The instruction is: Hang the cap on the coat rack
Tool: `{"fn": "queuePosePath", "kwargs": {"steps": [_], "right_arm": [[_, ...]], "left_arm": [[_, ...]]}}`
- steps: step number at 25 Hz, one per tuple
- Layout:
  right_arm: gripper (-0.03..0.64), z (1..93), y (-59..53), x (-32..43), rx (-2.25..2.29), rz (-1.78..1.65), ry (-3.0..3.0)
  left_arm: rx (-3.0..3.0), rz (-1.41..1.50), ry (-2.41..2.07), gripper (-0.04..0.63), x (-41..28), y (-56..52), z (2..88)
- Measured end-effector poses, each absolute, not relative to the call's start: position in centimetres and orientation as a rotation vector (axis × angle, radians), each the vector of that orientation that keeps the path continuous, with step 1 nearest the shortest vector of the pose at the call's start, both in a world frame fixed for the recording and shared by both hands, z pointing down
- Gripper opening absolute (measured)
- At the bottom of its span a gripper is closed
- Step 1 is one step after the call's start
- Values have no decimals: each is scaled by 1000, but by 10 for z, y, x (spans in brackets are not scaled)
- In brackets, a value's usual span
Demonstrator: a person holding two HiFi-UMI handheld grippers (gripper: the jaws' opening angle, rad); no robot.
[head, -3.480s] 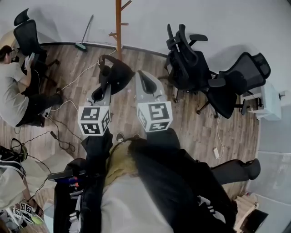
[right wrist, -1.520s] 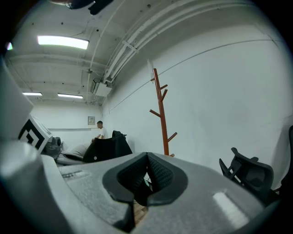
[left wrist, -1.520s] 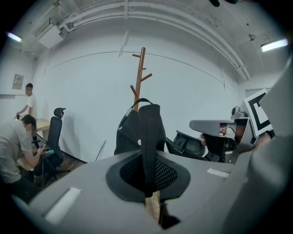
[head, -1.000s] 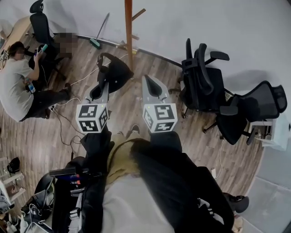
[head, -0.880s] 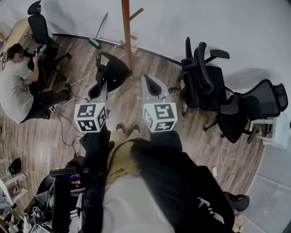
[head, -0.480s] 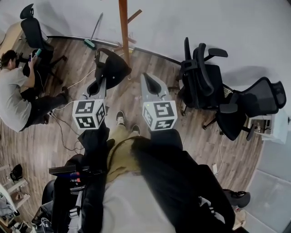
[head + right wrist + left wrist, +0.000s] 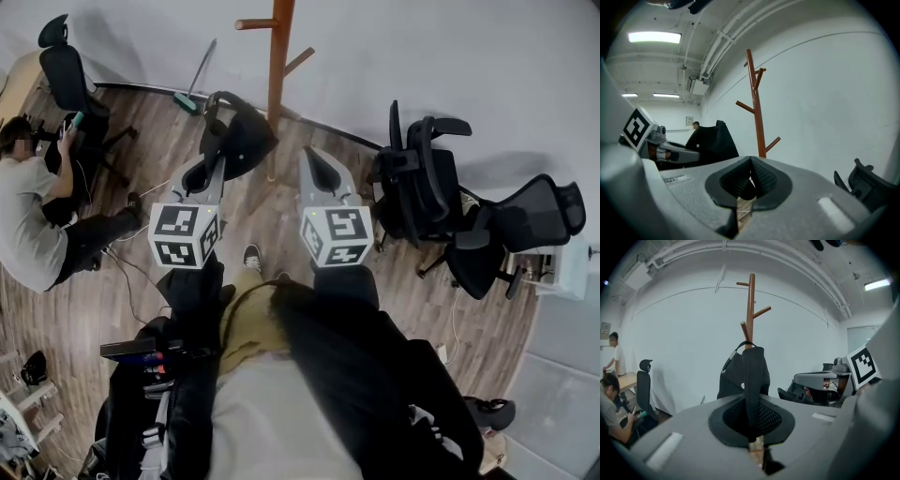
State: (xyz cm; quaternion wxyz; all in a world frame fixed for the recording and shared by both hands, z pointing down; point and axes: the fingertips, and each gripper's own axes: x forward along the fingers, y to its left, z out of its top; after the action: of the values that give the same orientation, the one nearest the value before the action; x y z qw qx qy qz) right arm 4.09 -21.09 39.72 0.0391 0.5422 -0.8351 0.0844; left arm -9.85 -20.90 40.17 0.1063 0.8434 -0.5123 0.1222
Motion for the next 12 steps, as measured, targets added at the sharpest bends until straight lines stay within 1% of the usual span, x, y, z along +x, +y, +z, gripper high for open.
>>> {"fn": "queuePosePath", "kwargs": {"steps": [4,12], "right_arm": [[-3,396,-241,21,1702,257,-2525],[-3,390,-251,25,1765,243,-2504]], "left_arm": [[2534,368,-1445,5,-116,-238,395],[2646,332,-1397,5,-107,-252,369]]}}
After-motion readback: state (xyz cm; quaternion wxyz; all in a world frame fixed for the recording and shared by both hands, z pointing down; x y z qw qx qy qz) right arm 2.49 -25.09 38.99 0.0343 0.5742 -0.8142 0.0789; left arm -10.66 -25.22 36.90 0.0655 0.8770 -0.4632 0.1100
